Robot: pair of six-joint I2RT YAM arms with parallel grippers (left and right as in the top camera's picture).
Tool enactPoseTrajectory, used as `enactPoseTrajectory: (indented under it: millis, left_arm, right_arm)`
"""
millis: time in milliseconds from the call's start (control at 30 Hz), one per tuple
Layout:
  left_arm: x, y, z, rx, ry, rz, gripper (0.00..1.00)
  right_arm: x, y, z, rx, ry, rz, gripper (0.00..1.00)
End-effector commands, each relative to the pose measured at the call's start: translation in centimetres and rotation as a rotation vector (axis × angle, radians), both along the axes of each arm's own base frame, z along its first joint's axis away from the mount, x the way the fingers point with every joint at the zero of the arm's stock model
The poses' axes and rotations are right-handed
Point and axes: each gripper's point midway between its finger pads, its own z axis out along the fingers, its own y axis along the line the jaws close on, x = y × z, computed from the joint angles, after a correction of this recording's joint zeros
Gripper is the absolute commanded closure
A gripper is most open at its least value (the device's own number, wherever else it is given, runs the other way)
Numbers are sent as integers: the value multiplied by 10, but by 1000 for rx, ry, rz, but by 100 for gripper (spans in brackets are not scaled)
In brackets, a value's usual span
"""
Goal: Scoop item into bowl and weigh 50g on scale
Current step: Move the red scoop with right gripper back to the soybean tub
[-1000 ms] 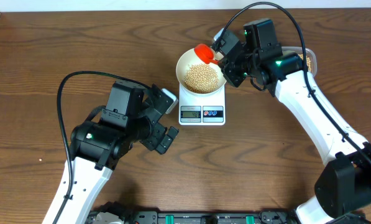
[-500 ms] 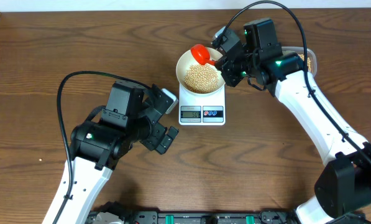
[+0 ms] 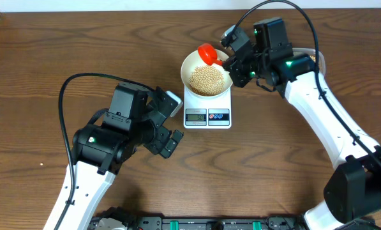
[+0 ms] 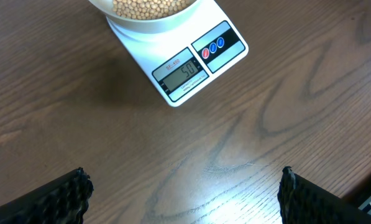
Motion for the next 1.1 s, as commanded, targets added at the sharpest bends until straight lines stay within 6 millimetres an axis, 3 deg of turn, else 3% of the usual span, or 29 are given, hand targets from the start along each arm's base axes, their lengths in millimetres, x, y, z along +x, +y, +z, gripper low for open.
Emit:
enactPoseTrajectory:
  millis: [0, 200, 433, 633, 800, 1067]
  left_arm:
    - [-1, 0, -4, 3, 15, 6, 2]
    - [-1, 0, -4, 3, 15, 6, 2]
    - [-1, 0, -4, 3, 15, 6, 2]
    - [-1, 0, -4, 3, 15, 6, 2]
    - [-1, 0, -4, 3, 15, 6, 2]
    - [-1, 0, -4, 3, 15, 6, 2]
  right_arm:
    - [2, -3, 8, 44, 2, -3, 99]
    - [6, -13, 29, 89, -21, -29, 99]
    - [14, -43, 61, 157, -55, -108, 99]
    - [21, -91, 85, 255, -42, -246, 99]
    - [29, -154, 98, 371, 19, -490, 99]
    - [33, -229, 100, 516, 103, -773, 99]
